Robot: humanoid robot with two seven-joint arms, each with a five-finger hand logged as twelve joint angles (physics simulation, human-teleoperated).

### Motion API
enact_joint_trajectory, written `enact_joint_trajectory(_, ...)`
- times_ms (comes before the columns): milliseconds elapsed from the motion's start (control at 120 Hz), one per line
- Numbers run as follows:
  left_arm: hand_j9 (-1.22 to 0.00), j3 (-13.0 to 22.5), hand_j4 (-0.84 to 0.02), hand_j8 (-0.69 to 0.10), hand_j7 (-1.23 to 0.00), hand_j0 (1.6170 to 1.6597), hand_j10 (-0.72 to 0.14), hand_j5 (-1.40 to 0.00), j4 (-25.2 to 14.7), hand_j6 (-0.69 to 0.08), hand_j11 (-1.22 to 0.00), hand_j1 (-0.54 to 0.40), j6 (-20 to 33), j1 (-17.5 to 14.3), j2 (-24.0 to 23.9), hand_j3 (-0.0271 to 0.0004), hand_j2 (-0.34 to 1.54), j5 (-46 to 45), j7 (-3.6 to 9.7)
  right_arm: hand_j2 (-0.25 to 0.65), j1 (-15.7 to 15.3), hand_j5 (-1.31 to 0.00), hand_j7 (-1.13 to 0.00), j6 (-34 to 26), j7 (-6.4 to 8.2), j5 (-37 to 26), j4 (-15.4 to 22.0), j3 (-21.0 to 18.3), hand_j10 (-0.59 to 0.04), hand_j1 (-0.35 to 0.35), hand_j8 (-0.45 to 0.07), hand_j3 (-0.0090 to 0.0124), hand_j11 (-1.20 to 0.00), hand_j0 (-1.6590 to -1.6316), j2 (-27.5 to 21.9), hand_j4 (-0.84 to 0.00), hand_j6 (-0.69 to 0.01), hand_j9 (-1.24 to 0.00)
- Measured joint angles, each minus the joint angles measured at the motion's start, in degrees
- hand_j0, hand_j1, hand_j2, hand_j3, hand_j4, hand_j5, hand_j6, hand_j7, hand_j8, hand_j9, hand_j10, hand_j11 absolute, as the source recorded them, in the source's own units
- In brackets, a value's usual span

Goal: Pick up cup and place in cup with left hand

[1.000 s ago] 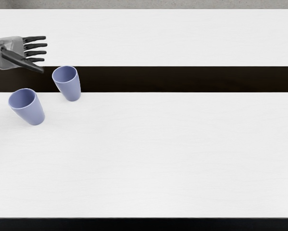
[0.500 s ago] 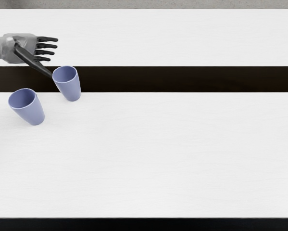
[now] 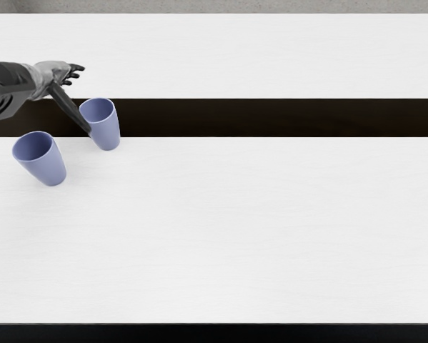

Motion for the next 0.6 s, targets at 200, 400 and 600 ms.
enact_joint_trajectory(200,-0.15,2.3,-0.114,-0.115,-0.15,1.6581,-0.114,-0.15,-1.1,-0.115,-0.15,0.215,2.2,-0.4,-2.6,0.0,0.02,2.0,0.05,-0.003,0.0,-0.02,-0.02,0.0,0.0,0.0,0.0,0.0,-0.015,-0.331,-0.015,0.0,-0.02,-1.6581,0.0,-0.015,-0.015,-0.02)
enact_joint_trajectory(400,-0.34,3.4,-0.264,-0.264,-0.34,1.6581,-0.264,-0.34,-1.3,-0.265,-0.34,0.036,2.8,-0.2,-4.1,0.0,0.05,4.0,0.05,-0.003,0.0,-0.02,-0.02,0.0,0.0,0.0,0.0,0.0,-0.015,-0.331,-0.015,0.0,-0.02,-1.6581,0.0,-0.015,-0.015,-0.02)
enact_joint_trajectory(600,-0.45,3.8,-0.348,-0.348,-0.45,1.658,-0.348,-0.45,-1.3,-0.349,-0.45,-0.065,3.4,0.1,-4.3,0.0,0.07,4.9,0.04,-0.003,0.0,-0.02,-0.02,0.0,0.0,0.0,0.0,0.0,-0.015,-0.331,-0.015,0.0,-0.02,-1.6581,0.0,-0.015,-0.015,-0.02)
